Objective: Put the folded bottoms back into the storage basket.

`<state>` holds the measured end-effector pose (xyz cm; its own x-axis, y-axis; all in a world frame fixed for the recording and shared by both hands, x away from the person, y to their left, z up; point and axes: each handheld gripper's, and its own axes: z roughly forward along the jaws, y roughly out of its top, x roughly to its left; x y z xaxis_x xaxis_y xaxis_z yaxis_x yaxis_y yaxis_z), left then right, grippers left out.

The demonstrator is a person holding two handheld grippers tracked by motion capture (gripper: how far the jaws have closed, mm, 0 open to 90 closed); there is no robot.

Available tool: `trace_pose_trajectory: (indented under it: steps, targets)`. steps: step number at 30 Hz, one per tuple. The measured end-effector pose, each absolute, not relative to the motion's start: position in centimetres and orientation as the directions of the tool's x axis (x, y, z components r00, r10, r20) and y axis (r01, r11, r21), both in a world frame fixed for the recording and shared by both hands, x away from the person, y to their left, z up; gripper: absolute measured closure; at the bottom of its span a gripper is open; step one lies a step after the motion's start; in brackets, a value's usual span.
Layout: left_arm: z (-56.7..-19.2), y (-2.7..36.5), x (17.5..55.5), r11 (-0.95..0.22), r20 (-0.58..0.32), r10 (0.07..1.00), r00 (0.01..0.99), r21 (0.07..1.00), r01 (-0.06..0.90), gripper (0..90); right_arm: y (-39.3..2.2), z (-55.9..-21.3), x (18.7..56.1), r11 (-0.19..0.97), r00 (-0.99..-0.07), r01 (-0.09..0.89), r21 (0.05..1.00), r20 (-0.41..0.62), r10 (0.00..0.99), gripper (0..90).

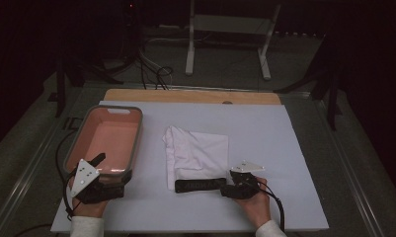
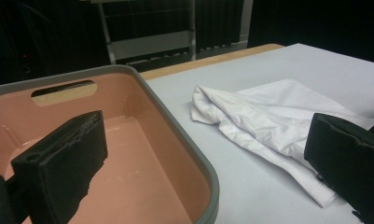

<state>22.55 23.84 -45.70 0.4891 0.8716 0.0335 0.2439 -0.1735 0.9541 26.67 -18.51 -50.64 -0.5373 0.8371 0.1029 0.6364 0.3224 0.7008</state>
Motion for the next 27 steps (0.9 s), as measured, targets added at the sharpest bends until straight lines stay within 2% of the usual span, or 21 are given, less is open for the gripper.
trace_pose_trajectory:
  steps: [7, 11, 14, 16, 18, 21, 25, 27]
  targets:
    - [-45.70, 23.79, 22.52, -0.176, 0.036, 0.871, 0.490, 0.954, 0.244, 0.5, -18.17, -51.13, 26.61, 0.323, -0.504, 0.680, 0.658, 0.099, 0.858, 37.9]
    - [-45.71, 23.75, 22.53, -0.181, 0.039, 0.870, 0.491, 0.953, 0.244, 0.5, -17.97, -51.26, 26.30, 0.316, -0.503, 0.710, 0.630, 0.139, 0.853, 45.8]
    - [-45.69, 23.70, 22.51, -0.183, 0.041, 0.870, 0.491, 0.952, 0.245, 0.5, -17.89, -51.26, 26.17, 0.310, -0.497, 0.713, 0.629, 0.142, 0.856, 46.6]
    - [-45.67, 23.71, 22.47, -0.186, 0.045, 0.871, 0.489, 0.952, 0.244, 0.5, -17.88, -51.25, 26.15, 0.301, -0.489, 0.717, 0.629, 0.146, 0.860, 44.8]
    - [-45.67, 23.77, 22.47, -0.181, 0.041, 0.872, 0.487, 0.953, 0.244, 0.4, -17.76, -51.29, 26.04, 0.296, -0.465, 0.718, 0.630, 0.117, 0.878, 34.8]
    - [-45.72, 23.86, 22.52, -0.180, 0.039, 0.873, 0.487, 0.952, 0.246, 0.5, -17.77, -51.32, 26.14, 0.280, -0.448, 0.730, 0.624, 0.125, 0.885, 34.2]
    - [-45.75, 23.68, 22.54, -0.184, 0.041, 0.871, 0.489, 0.951, 0.248, 0.5, -17.62, -51.27, 26.23, 0.277, -0.442, 0.737, 0.616, 0.130, 0.887, 37.5]
    - [-45.75, 23.59, 22.57, -0.187, 0.043, 0.869, 0.492, 0.951, 0.248, 0.5, -17.44, -51.11, 26.29, 0.265, -0.437, 0.751, 0.605, 0.155, 0.886, 48.4]
